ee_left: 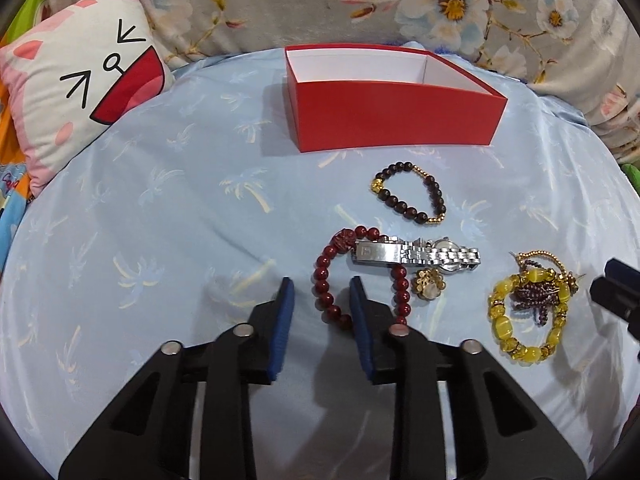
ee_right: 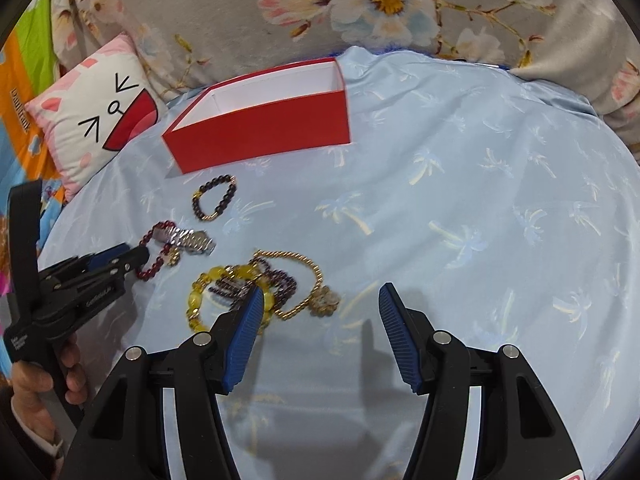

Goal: Organize jewelry
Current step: 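Grasp the dark red bead bracelet with left tool while right grasps yellow bead bracelet, then lift both held bracelets and carry them over the red box, then lower both bracelets into the red box and open both tools, then lower the right tool onto the dark purple bead strand and close it, then close the left tool on the black bead bracelet while the right tool holds the purple strand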

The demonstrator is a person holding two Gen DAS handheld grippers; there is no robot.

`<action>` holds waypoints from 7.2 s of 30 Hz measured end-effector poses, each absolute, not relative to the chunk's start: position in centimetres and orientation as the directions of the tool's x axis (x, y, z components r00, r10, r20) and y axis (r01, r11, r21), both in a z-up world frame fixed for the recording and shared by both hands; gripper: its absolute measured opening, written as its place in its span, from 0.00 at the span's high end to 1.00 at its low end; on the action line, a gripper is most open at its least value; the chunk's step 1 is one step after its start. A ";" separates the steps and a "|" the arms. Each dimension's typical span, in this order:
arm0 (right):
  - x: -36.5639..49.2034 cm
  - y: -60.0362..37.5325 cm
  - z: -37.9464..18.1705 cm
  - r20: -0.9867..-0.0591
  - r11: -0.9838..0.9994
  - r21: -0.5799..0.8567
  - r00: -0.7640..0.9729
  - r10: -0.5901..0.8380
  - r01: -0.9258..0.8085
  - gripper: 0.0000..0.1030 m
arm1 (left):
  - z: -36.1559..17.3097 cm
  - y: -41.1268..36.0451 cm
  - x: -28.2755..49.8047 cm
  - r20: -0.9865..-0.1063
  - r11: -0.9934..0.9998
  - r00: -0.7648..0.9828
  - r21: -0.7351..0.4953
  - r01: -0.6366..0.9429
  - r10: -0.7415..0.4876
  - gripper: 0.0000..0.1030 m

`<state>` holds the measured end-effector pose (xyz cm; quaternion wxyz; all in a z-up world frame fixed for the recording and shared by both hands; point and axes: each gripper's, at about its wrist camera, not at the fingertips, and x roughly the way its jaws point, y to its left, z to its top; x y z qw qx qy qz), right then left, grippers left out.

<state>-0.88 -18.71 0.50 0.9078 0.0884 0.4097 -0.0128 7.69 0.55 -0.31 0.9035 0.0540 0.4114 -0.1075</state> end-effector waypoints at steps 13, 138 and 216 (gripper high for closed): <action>-0.4 -15.9 -1.2 -0.776 0.985 0.172 0.619 0.119 0.025 0.75 | -0.1 2.1 7.0 -0.740 0.973 0.640 -0.091 0.213 -0.209 0.93; 1.3 -19.5 2.9 -0.688 0.990 0.130 0.724 0.054 0.049 0.65 | 1.3 1.1 8.4 -0.734 0.955 0.623 -0.121 0.272 -0.271 0.58; 0.4 -18.1 1.2 -0.676 0.959 0.283 0.715 0.177 0.030 0.94 | 0.1 -4.2 15.4 -0.764 0.951 0.582 -0.132 0.280 -0.277 0.92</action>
